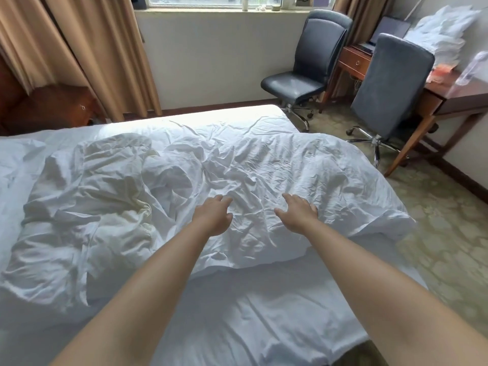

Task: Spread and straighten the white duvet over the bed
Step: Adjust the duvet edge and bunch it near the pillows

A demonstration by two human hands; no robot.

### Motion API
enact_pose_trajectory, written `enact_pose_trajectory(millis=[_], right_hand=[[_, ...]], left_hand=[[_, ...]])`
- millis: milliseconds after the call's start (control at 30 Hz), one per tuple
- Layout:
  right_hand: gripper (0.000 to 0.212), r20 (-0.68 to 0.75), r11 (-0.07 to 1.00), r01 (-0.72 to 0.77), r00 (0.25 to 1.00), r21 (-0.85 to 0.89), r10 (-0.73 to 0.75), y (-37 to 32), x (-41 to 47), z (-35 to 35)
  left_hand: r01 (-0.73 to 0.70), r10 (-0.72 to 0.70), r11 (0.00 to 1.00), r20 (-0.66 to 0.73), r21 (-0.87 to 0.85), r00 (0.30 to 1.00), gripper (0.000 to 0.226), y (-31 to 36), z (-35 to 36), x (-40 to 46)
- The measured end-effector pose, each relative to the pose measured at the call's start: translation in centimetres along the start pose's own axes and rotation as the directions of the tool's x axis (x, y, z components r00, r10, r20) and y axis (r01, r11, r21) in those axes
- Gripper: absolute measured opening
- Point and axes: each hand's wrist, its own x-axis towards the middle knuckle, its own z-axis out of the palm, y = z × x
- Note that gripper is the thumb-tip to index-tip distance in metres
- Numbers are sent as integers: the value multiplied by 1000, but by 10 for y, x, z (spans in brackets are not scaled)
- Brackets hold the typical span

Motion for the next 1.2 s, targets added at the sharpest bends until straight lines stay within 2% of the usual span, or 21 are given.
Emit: enact_pose_trajectory(millis=[233,400,567,867,1200], right_hand=[[60,23,999,-32,999,12,32,84,41,-10],[57,80,999,-18,997,46,14,178,96,-12],[59,129,997,8,991,77,-18,274,149,-29],[59,187,989,-51,982,142,24,397,211,-53],[56,247,960,-227,952,166,182,505,268,-38]], left_hand=[[-18,17,1000,51,22,999,53,73,25,46],[26,-32,998,109,53,994,54,153,65,105],[84,-83,996,145,3,986,54,246,96,157],[57,-58,998,208,13,976,57,361,126,229],[-38,-4,991,311,128,950,55,435,163,302]])
